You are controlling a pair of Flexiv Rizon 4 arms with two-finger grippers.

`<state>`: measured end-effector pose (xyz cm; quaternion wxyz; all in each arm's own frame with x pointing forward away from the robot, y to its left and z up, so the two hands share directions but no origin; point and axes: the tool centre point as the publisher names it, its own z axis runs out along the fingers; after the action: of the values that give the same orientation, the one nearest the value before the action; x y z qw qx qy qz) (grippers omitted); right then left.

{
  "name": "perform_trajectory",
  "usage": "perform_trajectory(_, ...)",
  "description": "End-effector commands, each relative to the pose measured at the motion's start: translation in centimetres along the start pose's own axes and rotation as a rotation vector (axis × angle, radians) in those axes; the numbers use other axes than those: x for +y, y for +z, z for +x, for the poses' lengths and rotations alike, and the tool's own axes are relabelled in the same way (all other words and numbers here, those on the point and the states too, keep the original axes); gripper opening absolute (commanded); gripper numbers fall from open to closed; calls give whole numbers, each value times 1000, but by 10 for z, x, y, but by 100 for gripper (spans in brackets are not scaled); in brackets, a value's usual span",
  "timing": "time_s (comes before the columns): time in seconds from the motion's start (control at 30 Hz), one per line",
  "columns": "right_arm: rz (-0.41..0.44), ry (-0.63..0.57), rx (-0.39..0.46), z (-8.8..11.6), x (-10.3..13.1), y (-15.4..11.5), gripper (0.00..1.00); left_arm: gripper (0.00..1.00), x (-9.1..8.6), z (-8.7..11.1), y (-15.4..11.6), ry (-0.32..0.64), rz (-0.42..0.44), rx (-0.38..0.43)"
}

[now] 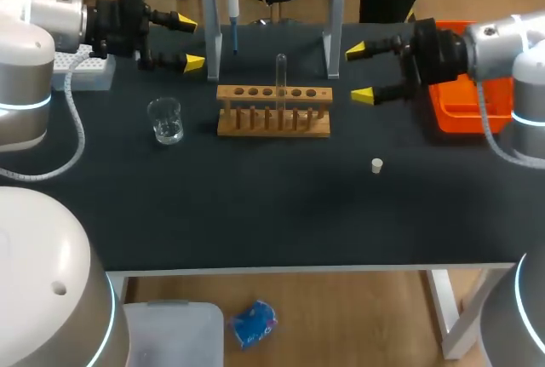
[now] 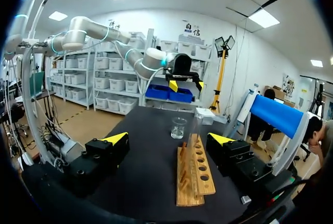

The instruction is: Invert the test tube, pick up the pipette, mount the tip to pipette, aspirate from beaker and dispense into the tube, eject the tip, return the pipette, and cap with the stopper.

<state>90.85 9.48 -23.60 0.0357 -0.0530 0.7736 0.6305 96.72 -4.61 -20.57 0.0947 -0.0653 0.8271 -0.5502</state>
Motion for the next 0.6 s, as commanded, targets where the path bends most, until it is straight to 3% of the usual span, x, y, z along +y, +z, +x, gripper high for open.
perform_trajectory(0.03,-22,7,25,-16,-13,20,100,100,-1,0,-1,-1,-2,2)
perform_trajectory(0.6,-85,24,29,-37,-19,80,100,100,-1,0,-1,-1,-2,2)
